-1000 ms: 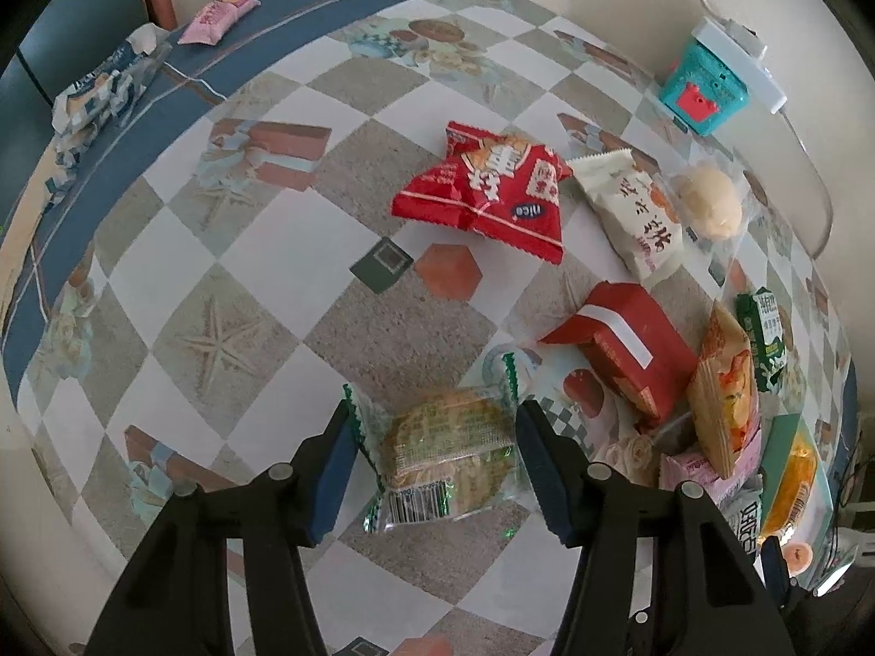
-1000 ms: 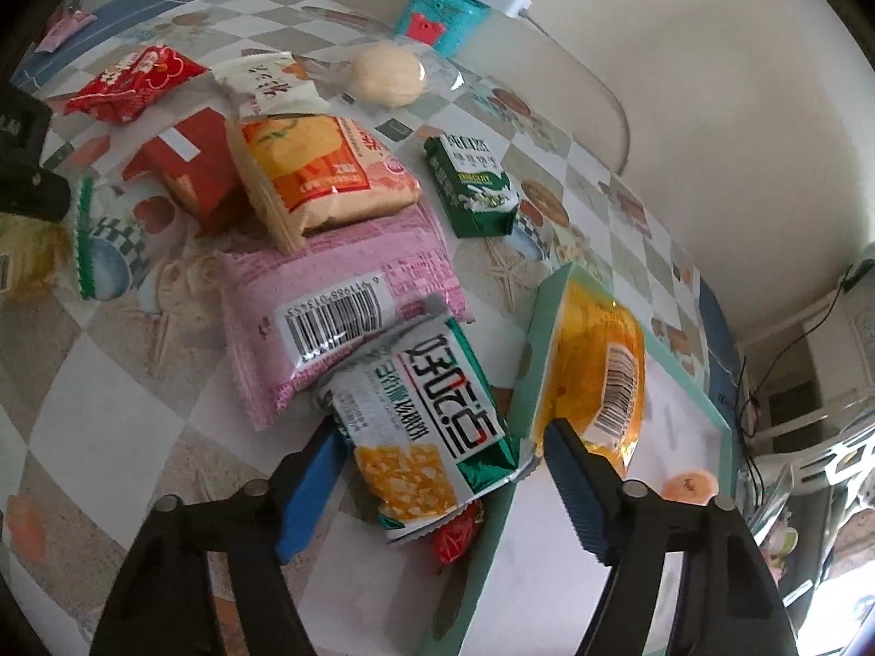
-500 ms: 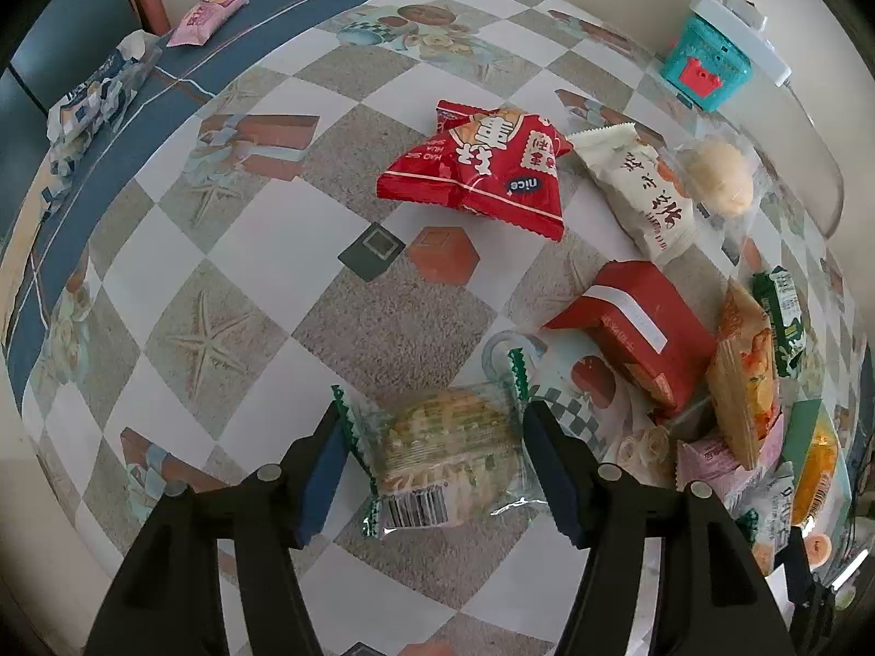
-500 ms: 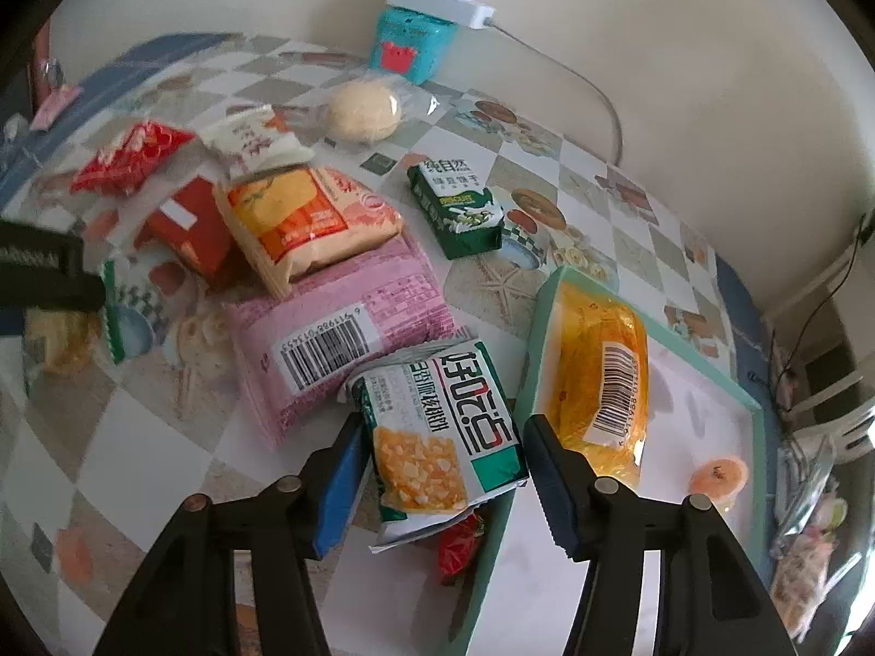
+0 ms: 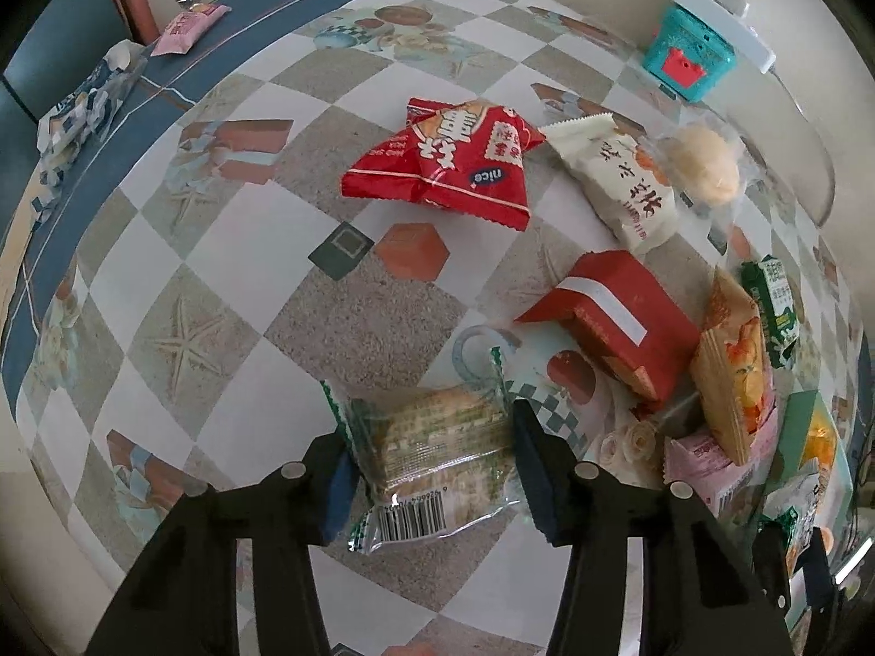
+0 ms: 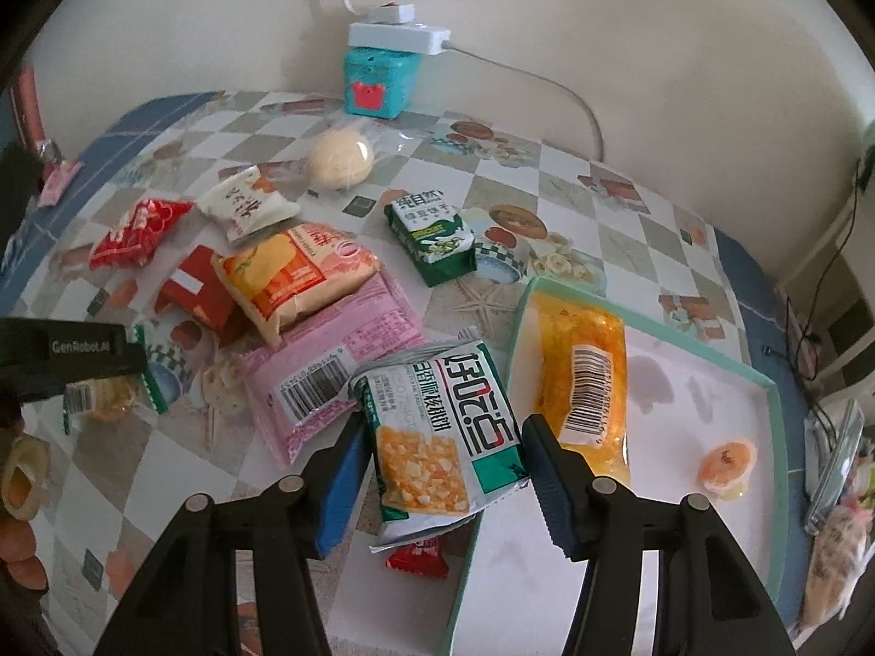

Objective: Organize snacks
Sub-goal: 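Grasp the round biscuit packet with the left tool while the right grasps the cracker packet, then carry both packets into the tray and open both tools, then withdraw both tools from the tray toward the remaining snacks, then lower the right tool onto the small red candy and close it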

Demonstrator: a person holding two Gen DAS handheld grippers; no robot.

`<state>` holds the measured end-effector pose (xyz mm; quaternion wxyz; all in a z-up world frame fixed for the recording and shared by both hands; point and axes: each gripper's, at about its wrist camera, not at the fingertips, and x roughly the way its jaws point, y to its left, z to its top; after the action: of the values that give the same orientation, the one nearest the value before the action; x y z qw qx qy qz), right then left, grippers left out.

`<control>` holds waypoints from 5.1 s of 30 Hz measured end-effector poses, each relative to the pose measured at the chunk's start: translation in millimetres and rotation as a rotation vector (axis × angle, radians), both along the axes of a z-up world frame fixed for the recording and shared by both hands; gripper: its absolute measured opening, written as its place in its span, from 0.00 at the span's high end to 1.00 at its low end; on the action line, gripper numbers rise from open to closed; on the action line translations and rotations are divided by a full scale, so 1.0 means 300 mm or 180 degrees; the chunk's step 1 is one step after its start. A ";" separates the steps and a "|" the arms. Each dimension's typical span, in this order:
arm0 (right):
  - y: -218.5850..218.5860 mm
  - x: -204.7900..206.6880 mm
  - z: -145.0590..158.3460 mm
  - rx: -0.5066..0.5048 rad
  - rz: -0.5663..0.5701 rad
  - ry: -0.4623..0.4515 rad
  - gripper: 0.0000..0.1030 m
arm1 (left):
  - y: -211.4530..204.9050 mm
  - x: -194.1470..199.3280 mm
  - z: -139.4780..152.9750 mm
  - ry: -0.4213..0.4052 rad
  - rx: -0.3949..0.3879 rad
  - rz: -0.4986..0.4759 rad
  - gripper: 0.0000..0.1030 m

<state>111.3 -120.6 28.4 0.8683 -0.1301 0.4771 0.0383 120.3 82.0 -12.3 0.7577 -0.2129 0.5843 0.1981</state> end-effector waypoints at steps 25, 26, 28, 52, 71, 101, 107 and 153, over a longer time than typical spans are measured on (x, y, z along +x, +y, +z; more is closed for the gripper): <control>-0.114 -0.043 0.158 0.0323 -0.0267 -0.0255 0.42 | -0.005 -0.086 0.301 -0.0777 0.0057 -0.0007 0.49; -0.126 -0.045 0.162 0.0328 -0.0295 -0.0265 0.42 | -0.017 -0.088 0.309 -0.0797 0.0066 -0.0030 0.49; -0.148 -0.047 0.167 0.0313 -0.0351 -0.0282 0.42 | -0.051 -0.086 0.329 -0.0835 0.0090 -0.0094 0.49; -0.697 -0.136 0.193 0.0295 -0.1761 -0.0297 0.42 | -0.576 -0.067 0.432 -0.1025 0.0240 -0.1233 0.49; -0.932 -0.193 0.073 0.0347 -0.2433 0.0077 0.42 | -0.964 -0.089 0.286 -0.0639 0.0453 -0.2181 0.48; -0.938 -0.158 -0.046 0.0407 -0.2526 0.0476 0.03 | -0.942 -0.040 0.142 -0.0185 0.0424 -0.2073 0.13; -0.903 -0.144 -0.024 0.0431 -0.2453 0.0386 0.00 | -0.847 -0.016 0.164 -0.0238 0.0344 -0.1780 0.06; -0.145 0.017 0.004 0.1398 -0.0790 0.0482 0.00 | 0.103 -0.103 0.183 -0.0375 0.0116 0.0359 0.05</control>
<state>116.5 -164.2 29.6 0.8356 0.1243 0.5333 0.0438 89.3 113.0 42.5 0.7822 -0.2430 0.5220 0.2382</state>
